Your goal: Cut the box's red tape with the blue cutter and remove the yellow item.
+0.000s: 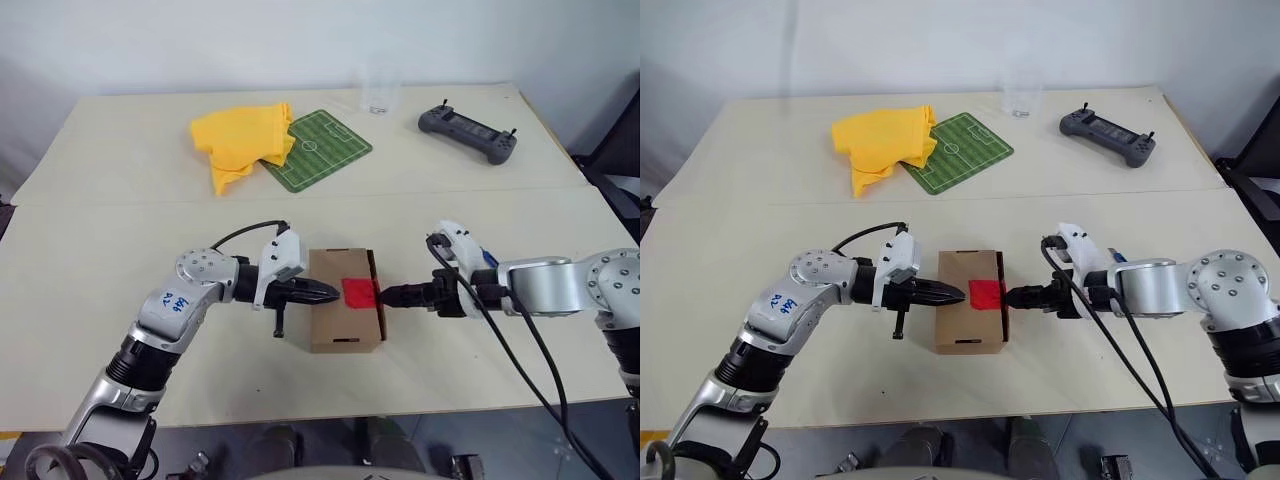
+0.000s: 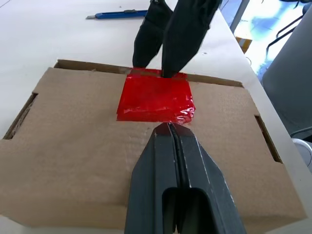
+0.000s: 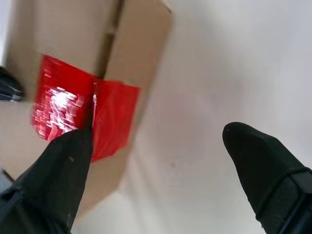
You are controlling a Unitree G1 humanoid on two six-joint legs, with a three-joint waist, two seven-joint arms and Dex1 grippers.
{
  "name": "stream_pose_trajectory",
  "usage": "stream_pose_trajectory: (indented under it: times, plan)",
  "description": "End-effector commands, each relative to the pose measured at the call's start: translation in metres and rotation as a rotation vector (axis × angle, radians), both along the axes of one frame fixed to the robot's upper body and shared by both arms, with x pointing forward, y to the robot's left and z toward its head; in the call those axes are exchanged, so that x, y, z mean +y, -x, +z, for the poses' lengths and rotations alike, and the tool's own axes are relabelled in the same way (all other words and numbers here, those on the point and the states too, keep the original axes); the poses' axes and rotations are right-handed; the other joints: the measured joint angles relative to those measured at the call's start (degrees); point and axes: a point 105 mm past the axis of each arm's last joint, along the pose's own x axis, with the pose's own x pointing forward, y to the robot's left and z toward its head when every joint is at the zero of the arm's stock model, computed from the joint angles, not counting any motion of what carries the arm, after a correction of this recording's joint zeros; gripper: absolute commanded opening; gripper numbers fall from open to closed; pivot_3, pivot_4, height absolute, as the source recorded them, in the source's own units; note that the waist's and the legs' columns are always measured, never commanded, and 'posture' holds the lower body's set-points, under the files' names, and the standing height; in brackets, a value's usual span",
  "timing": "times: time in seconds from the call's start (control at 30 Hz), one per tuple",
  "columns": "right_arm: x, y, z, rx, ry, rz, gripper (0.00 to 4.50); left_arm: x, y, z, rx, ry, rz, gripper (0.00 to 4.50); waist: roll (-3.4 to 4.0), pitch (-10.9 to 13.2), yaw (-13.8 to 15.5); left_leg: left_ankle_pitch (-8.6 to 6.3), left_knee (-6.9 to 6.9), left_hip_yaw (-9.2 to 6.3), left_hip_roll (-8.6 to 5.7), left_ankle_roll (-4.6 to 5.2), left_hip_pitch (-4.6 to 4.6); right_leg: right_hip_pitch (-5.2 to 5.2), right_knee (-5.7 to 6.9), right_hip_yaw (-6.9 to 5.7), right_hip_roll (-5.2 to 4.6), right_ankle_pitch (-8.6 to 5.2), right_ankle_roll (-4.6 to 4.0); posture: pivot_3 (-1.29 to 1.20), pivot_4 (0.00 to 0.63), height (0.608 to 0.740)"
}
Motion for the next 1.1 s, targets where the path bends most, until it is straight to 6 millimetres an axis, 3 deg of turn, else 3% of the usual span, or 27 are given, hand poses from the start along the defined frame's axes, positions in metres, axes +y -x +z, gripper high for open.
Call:
stream_pose_trajectory:
  times: [0.03,0.37,0.57,0.77,0.93,1.1]
  plan:
    - [-0.011,-0.002,0.000,-0.018,0.068,-0.008,4.46,-0.002,0.003,-0.008,0.010,-0.023,-0.009,0.00,0.00,0.00,0.04,0.00,0.00,0.00,0.00,0.00,0.00,0.00,0.00,0.00,0.00,0.00,0.00,0.00,0.150,0.740]
    - [-0.001,-0.016,-0.003,-0.097,0.221,0.031,4.46,-0.009,0.004,-0.014,0.020,-0.032,-0.016,0.00,0.01,-0.02,0.06,0.00,0.04,-0.02,-0.02,0.00,0.03,0.04,-0.10,0.00,-0.02,0.00,0.00,0.00,0.150,0.740]
    - [-0.026,-0.019,-0.002,-0.177,0.396,0.001,4.46,-0.010,0.003,-0.015,0.029,-0.036,-0.009,0.00,-0.02,-0.09,0.15,0.00,0.11,-0.02,-0.03,0.00,0.07,0.09,-0.08,0.01,-0.03,0.00,0.00,0.00,0.150,0.740]
    - [-0.048,-0.017,-0.003,-0.189,0.452,-0.027,4.46,-0.010,0.003,-0.016,0.032,-0.042,-0.007,0.00,-0.01,-0.10,0.06,-0.02,0.09,-0.02,-0.05,0.03,0.03,0.04,-0.06,0.00,-0.02,0.00,0.00,0.00,0.150,0.740]
    - [-0.045,-0.016,0.017,-0.200,0.228,-0.039,4.46,-0.010,0.003,-0.014,0.024,-0.042,-0.011,0.00,-0.01,-0.10,0.06,-0.02,0.07,0.00,-0.04,0.03,0.03,0.05,-0.06,0.00,-0.01,0.00,0.00,0.00,0.150,0.740]
    - [-0.054,-0.014,0.026,-0.077,0.014,-0.063,4.46,-0.011,0.005,-0.012,0.013,-0.045,-0.024,0.00,-0.02,-0.09,0.06,-0.02,0.06,-0.01,-0.04,0.03,0.04,0.06,-0.02,0.03,-0.02,0.01,0.01,0.00,0.150,0.740]
